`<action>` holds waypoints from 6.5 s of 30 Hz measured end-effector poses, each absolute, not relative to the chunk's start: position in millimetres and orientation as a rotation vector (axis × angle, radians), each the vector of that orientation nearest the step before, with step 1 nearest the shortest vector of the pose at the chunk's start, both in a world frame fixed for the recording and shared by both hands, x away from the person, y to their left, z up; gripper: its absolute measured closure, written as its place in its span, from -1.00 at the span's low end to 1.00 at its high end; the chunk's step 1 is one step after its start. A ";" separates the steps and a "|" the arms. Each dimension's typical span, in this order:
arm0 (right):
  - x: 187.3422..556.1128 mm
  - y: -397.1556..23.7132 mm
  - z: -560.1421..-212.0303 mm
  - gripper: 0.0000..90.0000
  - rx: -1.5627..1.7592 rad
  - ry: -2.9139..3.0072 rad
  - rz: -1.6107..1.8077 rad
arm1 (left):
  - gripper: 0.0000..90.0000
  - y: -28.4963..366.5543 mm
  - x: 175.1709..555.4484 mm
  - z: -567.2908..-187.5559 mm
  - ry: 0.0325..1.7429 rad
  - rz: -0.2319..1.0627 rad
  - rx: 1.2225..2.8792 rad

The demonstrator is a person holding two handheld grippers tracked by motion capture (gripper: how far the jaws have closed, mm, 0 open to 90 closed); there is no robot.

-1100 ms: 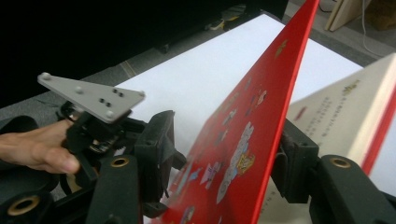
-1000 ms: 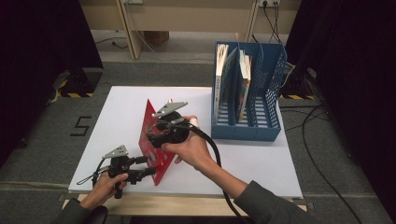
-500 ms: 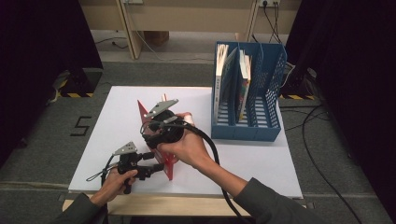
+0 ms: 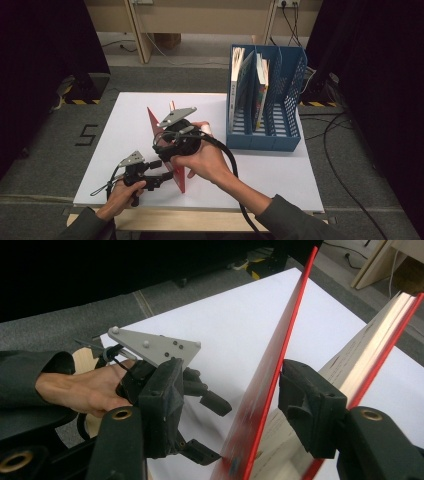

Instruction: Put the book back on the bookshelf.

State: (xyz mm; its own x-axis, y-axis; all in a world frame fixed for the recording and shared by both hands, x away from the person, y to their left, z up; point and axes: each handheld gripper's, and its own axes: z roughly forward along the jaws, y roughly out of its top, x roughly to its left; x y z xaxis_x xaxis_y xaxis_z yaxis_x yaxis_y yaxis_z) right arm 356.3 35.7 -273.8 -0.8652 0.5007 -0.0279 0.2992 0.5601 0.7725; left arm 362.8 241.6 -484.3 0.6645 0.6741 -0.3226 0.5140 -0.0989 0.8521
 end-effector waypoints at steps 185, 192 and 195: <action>459.3 -333.7 -226.9 0.65 1.638 1.130 1.858 | -0.52 299.1 405.0 -502.7 1.320 0.433 1.829; 489.9 -335.8 -231.4 0.65 1.663 1.098 1.846 | -0.53 297.5 404.7 -502.6 1.318 0.444 1.843; 501.2 -336.8 -232.0 0.65 1.669 1.085 1.827 | -0.53 297.7 404.7 -502.7 1.317 0.440 1.840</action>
